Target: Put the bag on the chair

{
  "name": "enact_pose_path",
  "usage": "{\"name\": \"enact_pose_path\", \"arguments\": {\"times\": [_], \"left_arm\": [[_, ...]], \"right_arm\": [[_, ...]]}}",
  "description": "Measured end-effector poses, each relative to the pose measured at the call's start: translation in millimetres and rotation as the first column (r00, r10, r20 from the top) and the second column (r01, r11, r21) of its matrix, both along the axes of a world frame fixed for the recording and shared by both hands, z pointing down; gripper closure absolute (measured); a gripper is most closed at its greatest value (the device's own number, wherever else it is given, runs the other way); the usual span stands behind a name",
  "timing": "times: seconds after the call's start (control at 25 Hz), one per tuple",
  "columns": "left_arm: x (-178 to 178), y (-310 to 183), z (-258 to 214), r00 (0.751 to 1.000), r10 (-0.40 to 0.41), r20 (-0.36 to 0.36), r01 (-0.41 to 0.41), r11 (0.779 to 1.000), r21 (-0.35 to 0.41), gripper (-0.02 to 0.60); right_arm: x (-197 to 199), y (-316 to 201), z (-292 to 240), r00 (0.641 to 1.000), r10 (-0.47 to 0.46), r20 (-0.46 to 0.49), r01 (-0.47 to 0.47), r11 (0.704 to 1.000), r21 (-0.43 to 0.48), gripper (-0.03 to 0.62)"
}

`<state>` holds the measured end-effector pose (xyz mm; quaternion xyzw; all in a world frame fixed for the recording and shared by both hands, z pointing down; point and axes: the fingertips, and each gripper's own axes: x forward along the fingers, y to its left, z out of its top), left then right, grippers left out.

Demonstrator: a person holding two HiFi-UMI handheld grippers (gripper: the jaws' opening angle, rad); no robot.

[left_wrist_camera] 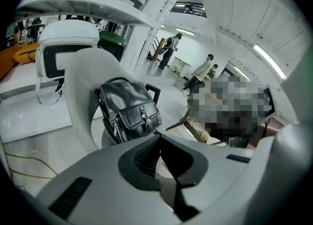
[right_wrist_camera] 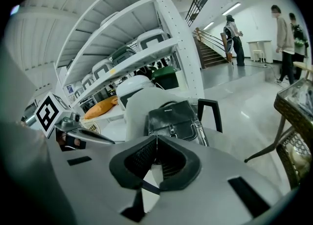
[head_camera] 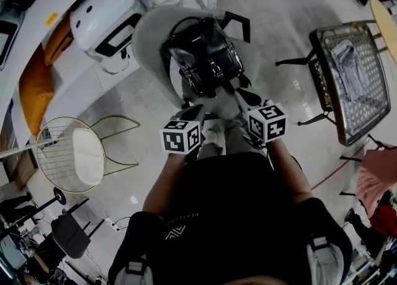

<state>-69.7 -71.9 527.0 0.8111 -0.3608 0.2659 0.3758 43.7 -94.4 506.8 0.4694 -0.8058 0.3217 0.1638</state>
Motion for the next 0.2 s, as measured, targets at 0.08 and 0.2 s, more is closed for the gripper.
{"name": "enact_pose_path", "arguments": {"times": [0.08, 0.2], "left_arm": [[0.6, 0.2, 0.4, 1.000, 0.004, 0.001, -0.004, 1.000, -0.003, 0.572], [1.6, -0.1, 0.9, 1.000, 0.008, 0.005, -0.008, 1.000, -0.005, 0.572]], "right_arm": [[0.7, 0.8, 1.1, 1.000, -0.002, -0.001, 0.002, 1.000, -0.002, 0.556], [2.8, 0.6, 2.3, 1.000, -0.002, -0.002, 0.002, 1.000, -0.005, 0.556]]}}
